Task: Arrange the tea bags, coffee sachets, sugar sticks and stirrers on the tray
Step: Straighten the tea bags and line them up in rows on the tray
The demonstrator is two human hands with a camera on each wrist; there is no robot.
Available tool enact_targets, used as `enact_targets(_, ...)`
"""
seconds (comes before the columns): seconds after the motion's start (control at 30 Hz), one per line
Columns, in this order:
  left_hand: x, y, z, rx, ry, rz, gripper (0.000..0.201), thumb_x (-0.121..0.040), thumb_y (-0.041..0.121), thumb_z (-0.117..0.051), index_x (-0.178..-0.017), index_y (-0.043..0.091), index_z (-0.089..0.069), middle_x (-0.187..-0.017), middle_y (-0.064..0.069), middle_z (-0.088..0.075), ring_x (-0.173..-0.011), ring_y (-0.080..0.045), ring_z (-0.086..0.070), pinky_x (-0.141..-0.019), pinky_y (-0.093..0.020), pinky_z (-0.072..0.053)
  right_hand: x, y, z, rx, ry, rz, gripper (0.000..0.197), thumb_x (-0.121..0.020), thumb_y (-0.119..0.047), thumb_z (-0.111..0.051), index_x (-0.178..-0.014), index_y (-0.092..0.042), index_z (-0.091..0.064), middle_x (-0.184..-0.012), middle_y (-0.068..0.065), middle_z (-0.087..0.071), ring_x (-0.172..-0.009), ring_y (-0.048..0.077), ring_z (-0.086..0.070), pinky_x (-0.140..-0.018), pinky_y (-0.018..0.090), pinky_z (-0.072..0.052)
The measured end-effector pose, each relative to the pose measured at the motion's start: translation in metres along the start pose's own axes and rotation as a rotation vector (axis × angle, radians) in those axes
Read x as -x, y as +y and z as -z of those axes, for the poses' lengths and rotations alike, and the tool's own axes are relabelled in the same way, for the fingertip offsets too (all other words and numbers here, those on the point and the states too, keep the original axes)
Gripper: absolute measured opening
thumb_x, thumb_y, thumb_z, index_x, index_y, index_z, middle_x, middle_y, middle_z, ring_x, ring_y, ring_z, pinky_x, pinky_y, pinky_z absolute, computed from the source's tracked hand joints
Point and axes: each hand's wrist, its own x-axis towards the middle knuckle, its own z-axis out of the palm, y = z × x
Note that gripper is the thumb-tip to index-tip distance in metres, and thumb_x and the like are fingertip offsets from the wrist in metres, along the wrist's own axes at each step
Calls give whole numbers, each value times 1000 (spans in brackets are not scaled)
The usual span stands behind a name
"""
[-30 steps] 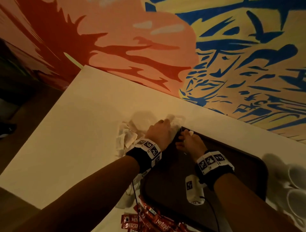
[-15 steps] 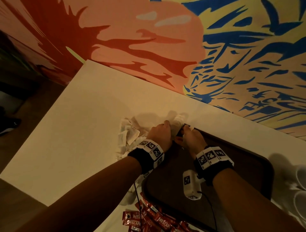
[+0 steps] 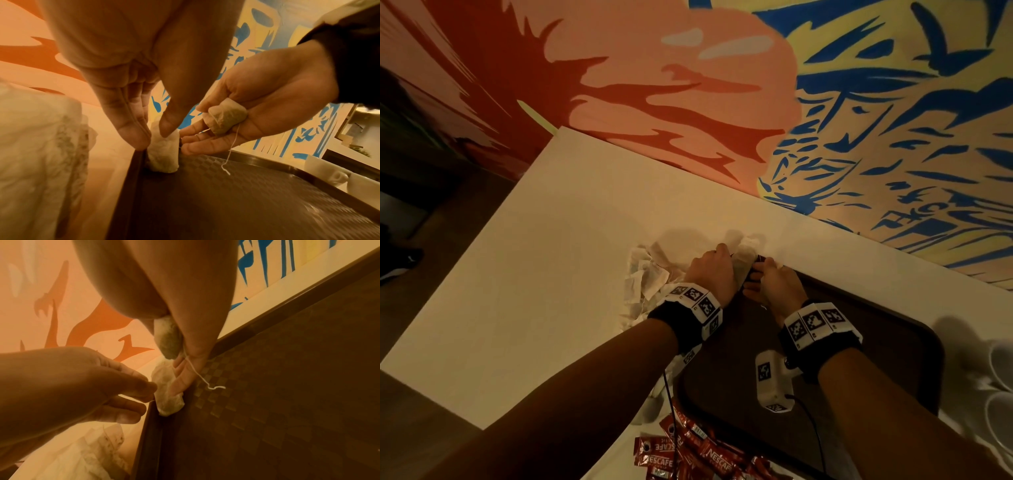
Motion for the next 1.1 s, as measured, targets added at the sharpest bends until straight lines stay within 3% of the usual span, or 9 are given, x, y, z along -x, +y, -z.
enact_targets(0.1, 0, 1, 2, -7, 3, 19, 26, -102, 22, -46, -124, 8, -46, -119, -10, -61, -108, -28, -60, -87, -37, -43, 2, 2, -3, 15, -26, 8, 52, -112, -35, -25, -132, 0, -58, -119, 19, -67, -103, 29, -65, -88, 40, -56)
enact_targets(0.17, 2, 1, 5, 7, -4, 49, 28, -100, 22, -48, -126, 9, -46, -121, -10, -61, -109, -28, -59, -89, -37, -43, 4, 3, -3, 38, -14, 16, 50, -112, -36, -26, -130, -3, -59, -107, 13, -67, -97, 26, -64, -89, 42, -57)
enact_targets(0.33, 22, -2, 22, 171, 37, 48, 35, -95, 35, -51, -126, 18, -51, -115, 0, -68, -109, -24, -62, -96, -41, -46, 29, -8, 23, 64, 61, 0, 39, -109, -39, -37, -116, -11, -64, -89, 7, -62, -81, 19, -62, -67, 34, -58)
enact_targets(0.43, 47, 2, 34, 357, 101, -19, 27, -92, 31, -62, -119, 23, -61, -108, 10, -68, -99, -13, -64, -94, -34, -52, 64, -16, 44, -61, -120, -12, 30, -104, -38, -53, -112, -12, -67, -88, 8, -64, -76, 20, -64, -62, 32, -55)
enact_targets(0.57, 87, 9, 46, 623, 136, -64, 19, -89, 28, -71, -108, 24, -69, -99, 15, -67, -89, -7, -66, -81, -25, -54, 107, -12, 72, -372, -419, -19, 35, -98, -24, -50, -122, -1, -63, -101, 19, -70, -93, 34, -70, -72, 36, -63)
enact_targets(0.7, 124, 15, 54, 828, 135, -42, 16, -92, 22, -70, -106, 16, -71, -101, 1, -72, -81, -16, -70, -66, -28, -60, 142, 8, 95, -481, -554, 11, 40, -100, -12, -32, -128, 4, -56, -118, 27, -70, -109, 42, -69, -82, 39, -63)
enact_targets(0.8, 150, 27, 58, 864, 128, -49, 16, -94, 22, -68, -107, 14, -71, -99, -3, -72, -83, -22, -70, -63, -24, -58, 165, 22, 109, -402, -600, 79, 39, -104, -7, -31, -132, 2, -56, -125, 23, -68, -116, 38, -67, -89, 38, -61)
enact_targets(0.9, 176, 44, 60, 827, 35, -138, 18, -95, 29, -67, -108, 18, -71, -98, 0, -73, -85, -19, -70, -66, -24, -57, 188, 31, 124, -315, -626, 144, 32, -105, -7, -42, -131, -1, -59, -126, 19, -69, -118, 33, -67, -92, 40, -60)
enact_targets(1.1, 217, 80, 57, 747, -36, -247, 25, -93, 38, -67, -111, 21, -71, -95, 3, -74, -86, -13, -70, -71, -28, -60, 219, 45, 143, -287, -500, 299, 33, -96, -4, -61, -129, 1, -62, -118, 20, -72, -105, 29, -72, -84, 37, -62)
